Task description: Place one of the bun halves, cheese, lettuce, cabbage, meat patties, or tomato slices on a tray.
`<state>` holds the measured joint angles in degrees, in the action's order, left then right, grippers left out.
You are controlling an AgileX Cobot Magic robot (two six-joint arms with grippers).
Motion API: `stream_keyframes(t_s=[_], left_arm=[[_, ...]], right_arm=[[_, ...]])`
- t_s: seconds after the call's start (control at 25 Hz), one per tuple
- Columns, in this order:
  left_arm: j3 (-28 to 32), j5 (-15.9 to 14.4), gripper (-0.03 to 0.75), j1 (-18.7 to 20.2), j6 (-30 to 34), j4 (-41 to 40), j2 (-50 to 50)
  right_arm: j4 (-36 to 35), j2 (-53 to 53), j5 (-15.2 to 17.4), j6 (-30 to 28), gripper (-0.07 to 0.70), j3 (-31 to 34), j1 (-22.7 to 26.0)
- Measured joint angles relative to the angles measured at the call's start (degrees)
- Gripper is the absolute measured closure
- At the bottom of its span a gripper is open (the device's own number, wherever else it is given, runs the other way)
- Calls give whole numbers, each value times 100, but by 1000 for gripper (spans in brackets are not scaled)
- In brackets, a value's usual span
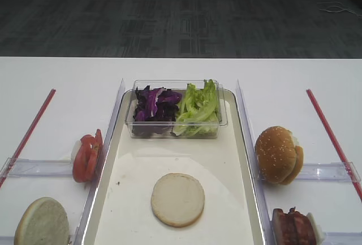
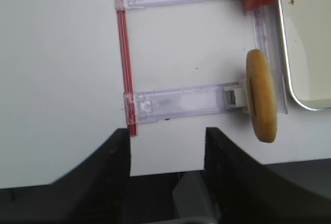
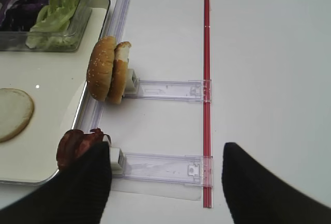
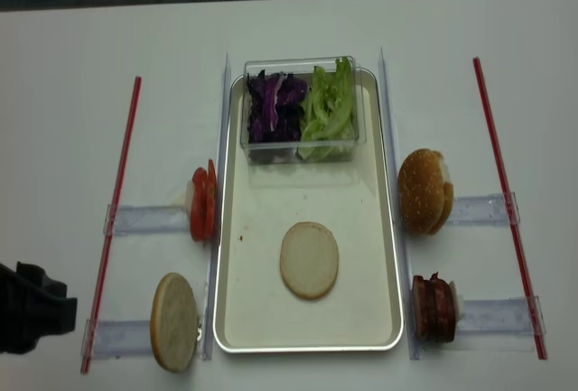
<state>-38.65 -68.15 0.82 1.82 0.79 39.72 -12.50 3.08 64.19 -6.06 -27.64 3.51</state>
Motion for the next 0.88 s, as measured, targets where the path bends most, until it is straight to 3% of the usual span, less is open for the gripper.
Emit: stream_keyframes(t_s=[0.64, 0.88], left_arm=[[990, 104, 367, 0, -51, 0, -1455], [1058, 154, 367, 0, -112, 0, -2014]], right_arm=[[0, 0, 0, 0, 162, 0, 0], [0, 0, 0, 0, 162, 0, 0]])
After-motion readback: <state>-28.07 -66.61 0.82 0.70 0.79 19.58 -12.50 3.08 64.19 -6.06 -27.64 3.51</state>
